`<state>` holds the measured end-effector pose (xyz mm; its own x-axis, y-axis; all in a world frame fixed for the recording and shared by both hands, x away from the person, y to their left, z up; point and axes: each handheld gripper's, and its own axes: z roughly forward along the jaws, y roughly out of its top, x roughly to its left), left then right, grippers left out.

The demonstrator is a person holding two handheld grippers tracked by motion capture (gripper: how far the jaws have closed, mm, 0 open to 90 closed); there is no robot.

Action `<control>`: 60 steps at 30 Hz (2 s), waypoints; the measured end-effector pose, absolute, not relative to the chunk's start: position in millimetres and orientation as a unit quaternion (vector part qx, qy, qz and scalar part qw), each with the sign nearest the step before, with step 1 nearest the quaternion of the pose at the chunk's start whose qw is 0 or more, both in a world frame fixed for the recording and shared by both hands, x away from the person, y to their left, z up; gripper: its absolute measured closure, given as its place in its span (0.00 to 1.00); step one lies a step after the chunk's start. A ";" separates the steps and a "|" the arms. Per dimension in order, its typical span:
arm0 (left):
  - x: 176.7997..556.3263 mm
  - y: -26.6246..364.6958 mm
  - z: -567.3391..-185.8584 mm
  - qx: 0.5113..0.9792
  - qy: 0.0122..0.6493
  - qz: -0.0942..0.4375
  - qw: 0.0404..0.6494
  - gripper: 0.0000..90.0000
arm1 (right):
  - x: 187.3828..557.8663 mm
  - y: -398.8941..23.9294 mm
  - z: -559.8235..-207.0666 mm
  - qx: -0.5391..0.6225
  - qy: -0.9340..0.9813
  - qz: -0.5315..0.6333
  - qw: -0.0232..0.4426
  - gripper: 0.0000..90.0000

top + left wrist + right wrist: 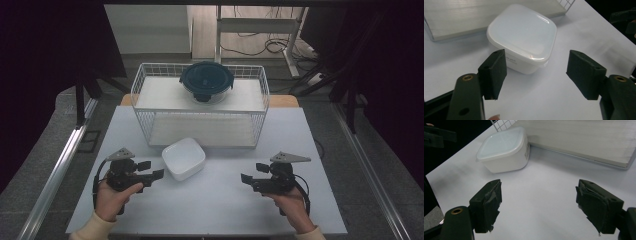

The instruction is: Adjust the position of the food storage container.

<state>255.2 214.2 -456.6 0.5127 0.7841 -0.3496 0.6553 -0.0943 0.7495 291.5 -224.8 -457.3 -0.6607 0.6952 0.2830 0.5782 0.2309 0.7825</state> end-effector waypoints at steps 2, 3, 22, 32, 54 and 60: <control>258.7 214.9 -453.1 0.733 0.490 0.068 0.466 0.39 | 291.4 -224.9 -457.2 0.407 0.783 0.467 0.061 0.23; 260.4 214.5 -450.8 0.733 0.489 0.069 0.468 0.40 | 291.5 -225.0 -457.3 0.405 0.783 0.467 0.062 0.23; 332.9 195.3 -423.7 0.775 0.471 0.083 0.413 0.79 | 295.0 -228.0 -462.5 0.414 0.786 0.456 0.055 0.23; 369.6 188.1 -444.9 0.794 0.493 0.127 0.332 0.99 | 294.8 -229.6 -462.5 0.415 0.785 0.457 0.060 0.23; 390.6 177.7 -476.9 0.817 0.491 0.100 0.285 1.00 | 295.4 -233.1 -463.5 0.430 0.773 0.464 0.051 0.23; 382.5 171.2 -479.7 0.826 0.476 0.082 0.289 1.00 | 295.6 -234.2 -463.0 0.429 0.772 0.464 0.057 0.23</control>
